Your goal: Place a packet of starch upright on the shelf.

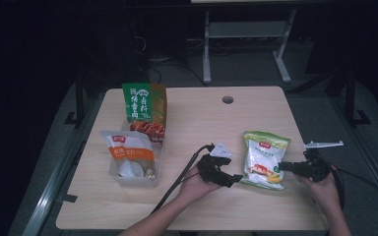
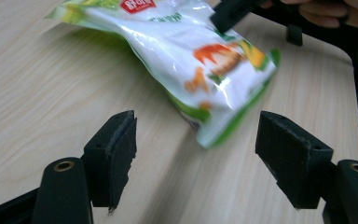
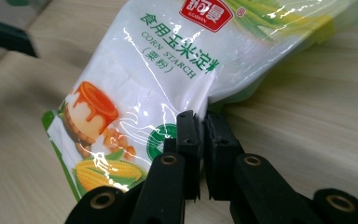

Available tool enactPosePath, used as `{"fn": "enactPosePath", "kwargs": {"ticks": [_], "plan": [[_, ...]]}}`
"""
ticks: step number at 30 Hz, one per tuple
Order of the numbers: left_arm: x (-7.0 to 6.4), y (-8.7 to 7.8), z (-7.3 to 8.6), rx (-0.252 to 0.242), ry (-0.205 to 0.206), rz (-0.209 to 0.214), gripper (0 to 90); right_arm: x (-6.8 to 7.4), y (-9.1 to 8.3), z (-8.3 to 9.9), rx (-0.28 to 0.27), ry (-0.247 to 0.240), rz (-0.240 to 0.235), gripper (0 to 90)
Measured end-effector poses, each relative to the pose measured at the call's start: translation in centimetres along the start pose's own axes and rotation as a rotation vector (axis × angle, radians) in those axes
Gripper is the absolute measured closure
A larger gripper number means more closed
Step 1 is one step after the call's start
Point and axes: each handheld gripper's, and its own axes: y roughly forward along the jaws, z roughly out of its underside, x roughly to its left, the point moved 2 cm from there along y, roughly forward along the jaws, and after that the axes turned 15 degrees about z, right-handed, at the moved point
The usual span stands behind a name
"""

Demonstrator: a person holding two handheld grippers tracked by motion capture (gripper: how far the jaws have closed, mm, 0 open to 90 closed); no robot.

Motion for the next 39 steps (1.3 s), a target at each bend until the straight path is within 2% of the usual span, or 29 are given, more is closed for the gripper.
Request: {"fn": "enactPosePath", "kwargs": {"ticks": [1, 3, 6, 7, 10, 12, 14, 16, 18, 22, 23, 25, 28, 30, 34, 39], "plan": [[0.3, 0.2, 0.0, 0.001, 0.000, -0.004, 29.1, 0.2, -0.2, 0.1, -0.009, -0.011, -0.009, 85.6], [0.8, 0.6, 0.0, -0.005, -0.026, 0.007, 29.4, 0.7, -0.5, 0.1, -0.021, -0.023, -0.027, 85.9], [1.4, 1.1, 0.1, -0.007, -0.079, 0.028, 30.5, 1.8, -0.8, -0.1, -0.035, -0.054, -0.038, 86.2], [1.6, 1.3, 0.1, -0.014, -0.104, 0.044, 31.2, 2.1, -0.8, -0.2, -0.037, -0.062, -0.047, 86.2], [2.1, 1.7, 0.1, -0.026, -0.137, 0.071, 33.6, 2.9, -0.7, -0.4, -0.039, -0.088, -0.060, 86.2], [2.5, 1.6, 0.0, -0.048, -0.157, 0.106, 39.7, 3.1, -0.7, -0.3, -0.038, -0.116, -0.043, 86.3], [2.6, 1.7, 0.0, -0.053, -0.175, 0.121, 44.9, 3.0, -0.6, -0.2, -0.033, -0.109, -0.056, 86.3], [2.8, 2.0, 0.0, -0.056, -0.212, 0.146, 46.0, 3.1, -0.2, 0.0, -0.019, -0.113, -0.050, 86.4], [3.0, 2.1, 0.0, -0.062, -0.244, 0.166, 46.4, 3.3, 0.2, 0.2, 0.005, -0.115, -0.048, 86.4], [3.1, 2.3, -0.2, -0.069, -0.287, 0.188, 43.0, 3.3, 0.4, 0.2, 0.012, -0.115, -0.049, 86.2], [3.1, 2.4, -0.2, -0.066, -0.292, 0.189, 40.8, 3.4, 0.4, 0.2, 0.016, -0.120, -0.042, 86.1], [2.8, 2.5, -0.4, -0.050, -0.274, 0.164, 39.0, 3.4, 0.5, 0.2, 0.018, -0.120, -0.040, 85.6], [2.8, 2.7, -0.6, -0.046, -0.282, 0.150, 42.3, 3.2, 0.6, 0.2, 0.023, -0.113, -0.047, 85.0], [3.0, 2.7, -0.6, -0.053, -0.300, 0.154, 47.3, 3.3, 0.6, 0.2, 0.025, -0.116, -0.043, 85.6], [2.9, 2.6, -0.7, -0.062, -0.302, 0.154, 66.3, 3.6, 0.4, 0.1, 0.019, -0.117, -0.062, 86.1], [2.5, 2.6, -1.1, -0.049, -0.248, 0.110, 75.9, 3.9, 0.3, 0.0, 0.019, -0.128, -0.063, 86.0]]}}
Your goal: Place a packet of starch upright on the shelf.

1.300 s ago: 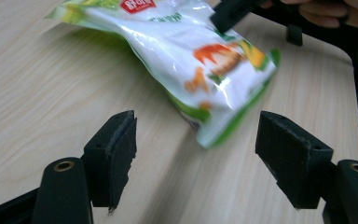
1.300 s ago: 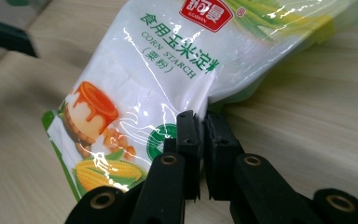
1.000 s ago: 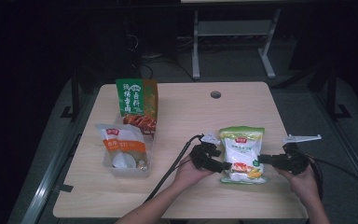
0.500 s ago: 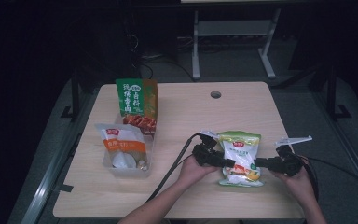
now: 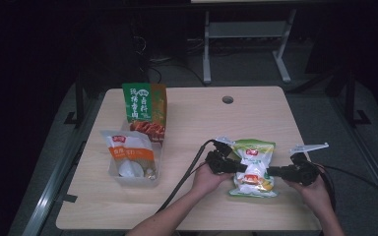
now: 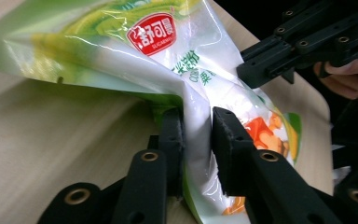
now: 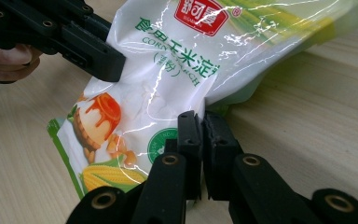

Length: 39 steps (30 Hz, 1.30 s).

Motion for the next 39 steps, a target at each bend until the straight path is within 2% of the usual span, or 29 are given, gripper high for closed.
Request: {"fn": "enactPosePath", "kwargs": {"ticks": [4, 5, 6, 11, 12, 15, 17, 18, 20, 22, 23, 27, 28, 32, 35, 37, 39], "plan": [[-0.4, 0.0, 0.0, 0.007, 0.046, -0.017, 78.0, -0.1, 0.1, 0.0, -0.010, 0.000, -0.002, 83.5], [-0.5, 0.0, 0.0, 0.008, 0.060, -0.023, 78.3, -0.2, 0.1, 0.0, -0.015, 0.009, -0.007, 78.5], [-0.7, 0.0, 0.1, 0.012, 0.075, -0.029, 78.6, -0.4, 0.1, 0.0, -0.013, 0.022, -0.024, 70.0], [-1.3, 0.0, 0.1, 0.028, 0.125, -0.059, 79.2, -1.2, 1.1, -0.3, -0.014, 0.063, -0.078, 50.3], [-1.3, 0.0, 0.1, 0.032, 0.132, -0.059, 79.3, -1.4, 1.2, -0.4, -0.012, 0.071, -0.086, 48.8], [-1.6, -0.1, 0.2, 0.027, 0.160, -0.065, 79.5, -1.9, 1.7, -0.7, -0.024, 0.077, -0.142, 45.9], [-1.8, -0.3, 0.3, 0.033, 0.186, -0.072, 79.7, -2.1, 2.0, -0.9, -0.032, 0.098, -0.204, 45.7], [-1.9, -0.4, 0.4, 0.037, 0.198, -0.076, 79.7, -2.2, 2.2, -0.9, -0.037, 0.091, -0.229, 45.4], [-2.1, -0.6, 0.5, 0.043, 0.203, -0.077, 79.7, -1.9, 2.4, -1.1, -0.017, 0.100, -0.249, 50.8], [-2.1, -1.0, 0.7, 0.046, 0.214, -0.080, 79.8, -1.5, 2.4, -1.3, -0.003, 0.094, -0.259, 61.7], [-2.2, -1.3, 0.8, 0.046, 0.217, -0.083, 79.8, -1.4, 2.5, -1.4, -0.014, 0.080, -0.262, 65.4], [-2.4, -2.3, 1.5, 0.045, 0.214, -0.077, 79.8, -0.5, 2.3, -1.6, -0.001, 0.053, -0.260, 76.6], [-2.4, -2.7, 1.7, 0.047, 0.211, -0.072, 79.8, -0.2, 2.1, -1.7, -0.005, 0.037, -0.244, 79.3], [-3.4, -3.8, 2.2, 0.053, 0.220, -0.085, 78.9, 1.4, 1.1, -2.4, -0.026, -0.018, -0.213, 84.3], [-3.9, -4.8, 2.4, 0.062, 0.215, -0.084, 75.7, 2.4, 0.3, -2.9, -0.056, -0.035, -0.200, 85.6], [-4.3, -5.5, 2.6, 0.068, 0.222, -0.101, 71.3, 3.1, -0.2, -3.2, -0.073, -0.044, -0.199, 86.0], [-4.6, -6.2, 2.8, 0.056, 0.220, -0.105, 68.5, 3.8, -0.8, -3.4, -0.086, -0.058, -0.183, 86.2]]}}
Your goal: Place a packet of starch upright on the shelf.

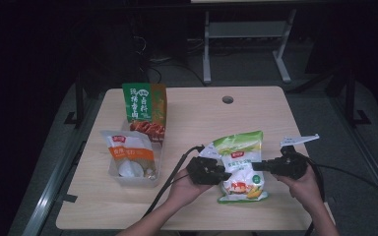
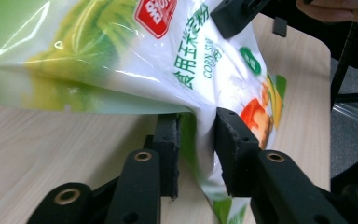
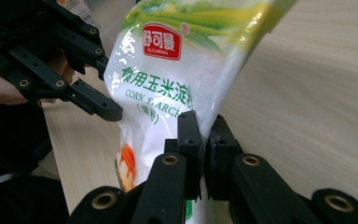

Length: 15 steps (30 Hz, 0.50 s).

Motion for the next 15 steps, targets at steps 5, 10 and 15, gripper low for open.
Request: {"fn": "enactPosePath", "kwargs": {"ticks": [5, 10, 15], "plan": [[-0.7, -1.6, 0.8, -0.001, -0.006, -0.025, 55.3, 1.9, -0.7, -0.9, -0.033, -0.042, 0.031, 86.7], [-1.8, -2.4, 2.0, 0.047, 0.029, -0.051, 48.5, 3.6, -1.4, -2.1, -0.047, -0.083, 0.046, 86.9], [-2.3, -3.5, 3.4, 0.023, -0.004, -0.033, 43.0, 5.1, -1.7, -3.5, -0.059, -0.113, 0.074, 87.0]]}}
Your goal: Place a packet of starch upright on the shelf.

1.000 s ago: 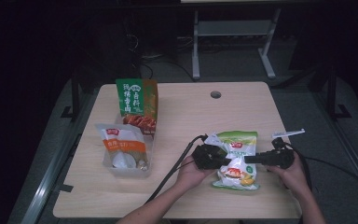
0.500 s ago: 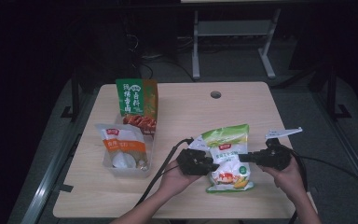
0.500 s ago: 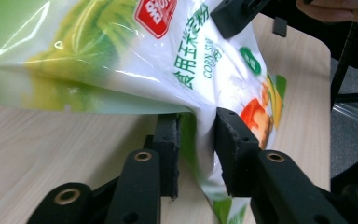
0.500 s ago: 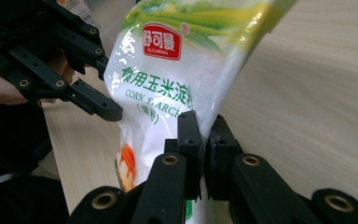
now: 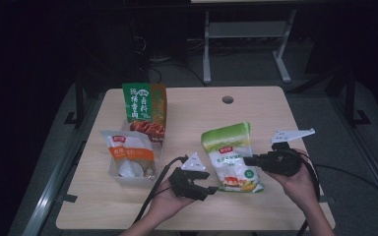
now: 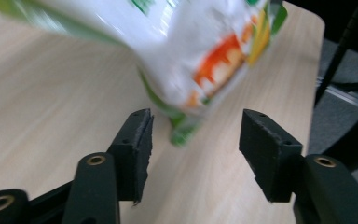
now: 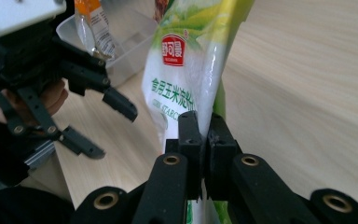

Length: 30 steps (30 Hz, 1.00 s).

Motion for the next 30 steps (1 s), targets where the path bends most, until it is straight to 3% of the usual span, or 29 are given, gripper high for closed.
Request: {"fn": "enactPosePath", "kwargs": {"ticks": [8, 19, 30], "plan": [[-1.1, -1.9, 2.1, -0.009, 0.020, 0.000, 40.6, 1.5, 1.3, -3.0, -0.009, -0.046, 0.011, 87.2], [-0.9, -3.6, 4.5, -0.028, 0.012, -0.003, 40.1, 4.1, 4.5, -8.8, -0.047, -0.104, -0.072, 87.3], [-0.6, -4.3, 5.7, -0.045, 0.009, 0.015, 38.7, 8.1, 7.7, -15.4, -0.087, -0.176, -0.152, 87.4]]}}
